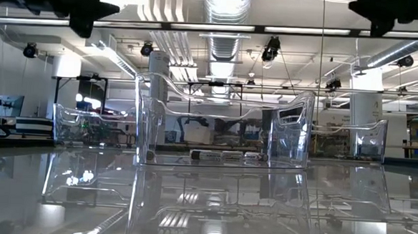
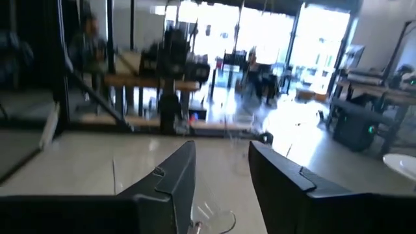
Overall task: Sort batteries
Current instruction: Return to Home Position
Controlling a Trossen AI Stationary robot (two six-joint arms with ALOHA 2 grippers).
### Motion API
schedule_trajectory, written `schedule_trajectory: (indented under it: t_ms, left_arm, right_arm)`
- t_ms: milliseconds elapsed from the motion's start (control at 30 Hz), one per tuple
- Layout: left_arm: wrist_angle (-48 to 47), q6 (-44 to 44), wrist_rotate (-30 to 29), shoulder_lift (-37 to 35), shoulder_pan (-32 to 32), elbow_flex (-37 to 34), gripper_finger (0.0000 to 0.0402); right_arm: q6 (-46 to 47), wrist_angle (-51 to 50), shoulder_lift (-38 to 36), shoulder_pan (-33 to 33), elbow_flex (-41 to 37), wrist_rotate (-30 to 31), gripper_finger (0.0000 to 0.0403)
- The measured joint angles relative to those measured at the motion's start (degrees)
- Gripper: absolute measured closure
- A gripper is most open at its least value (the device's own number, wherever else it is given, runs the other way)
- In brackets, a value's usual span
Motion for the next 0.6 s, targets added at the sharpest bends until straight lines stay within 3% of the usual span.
schedule_trajectory:
  t_ms: [233, 600]
  left_arm:
    - [6.63, -1.50, 0.03, -7.58, 0.01, -10.42, 0.0246]
    - [2.99, -2.38, 0.05, -23.22, -0.05, -19.25, 0.0246]
  right_arm:
    - [3.34, 6.19, -12.22, 0.01, -10.02, 0.02, 0.0288]
    - [7.18, 6.20, -11.72, 0.02, -17.06, -0.40, 0.0325]
